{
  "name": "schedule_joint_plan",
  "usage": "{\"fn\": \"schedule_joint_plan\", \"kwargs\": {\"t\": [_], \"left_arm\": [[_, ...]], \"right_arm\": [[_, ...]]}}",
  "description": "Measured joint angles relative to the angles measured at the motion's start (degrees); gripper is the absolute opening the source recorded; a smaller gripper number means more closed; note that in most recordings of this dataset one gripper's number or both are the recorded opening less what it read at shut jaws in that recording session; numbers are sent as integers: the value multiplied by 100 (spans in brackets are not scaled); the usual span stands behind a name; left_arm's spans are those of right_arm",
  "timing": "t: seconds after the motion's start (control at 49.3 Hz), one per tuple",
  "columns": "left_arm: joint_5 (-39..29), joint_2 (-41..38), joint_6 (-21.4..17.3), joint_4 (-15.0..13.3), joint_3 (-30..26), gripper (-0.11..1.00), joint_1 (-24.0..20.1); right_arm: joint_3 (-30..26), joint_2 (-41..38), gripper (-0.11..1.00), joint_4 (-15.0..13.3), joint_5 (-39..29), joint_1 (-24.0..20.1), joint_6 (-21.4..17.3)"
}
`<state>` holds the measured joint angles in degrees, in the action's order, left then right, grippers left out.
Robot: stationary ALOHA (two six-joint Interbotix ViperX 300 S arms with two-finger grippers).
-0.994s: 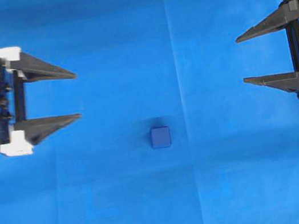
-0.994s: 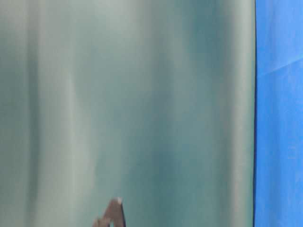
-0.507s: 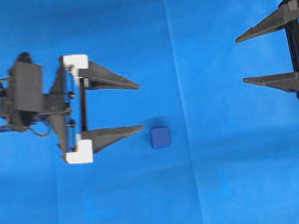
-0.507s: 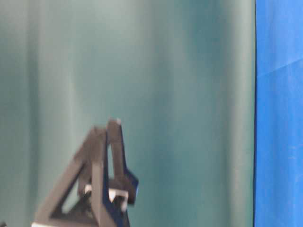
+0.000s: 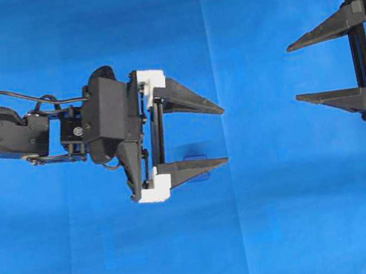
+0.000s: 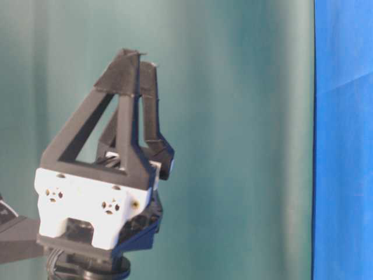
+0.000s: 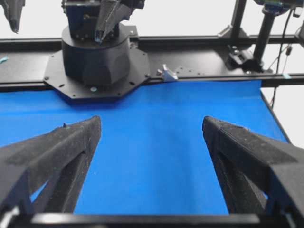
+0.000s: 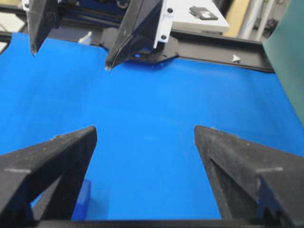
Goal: Handover the blue block to the right arm after grasping it with the left arm, then place it in the designated position.
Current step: 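Reach the open left gripper over the blue cube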
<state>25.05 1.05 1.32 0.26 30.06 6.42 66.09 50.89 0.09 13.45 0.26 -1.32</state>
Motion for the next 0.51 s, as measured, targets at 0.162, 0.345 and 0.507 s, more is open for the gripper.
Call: {"fn": "schedule_joint_plan", "kwargs": {"t": [0.162, 0.345, 0.507], "left_arm": [[-316, -9, 0, 0, -18, 91, 0], [-1406, -158, 264, 0, -387, 91, 9], [-2672, -360, 369, -9, -844, 91, 35]], "right_arm": [[-9, -9, 96, 0, 9, 9, 0], [0, -44, 96, 0, 0, 9, 0], [0, -62, 96, 0, 0, 9, 0]]}}
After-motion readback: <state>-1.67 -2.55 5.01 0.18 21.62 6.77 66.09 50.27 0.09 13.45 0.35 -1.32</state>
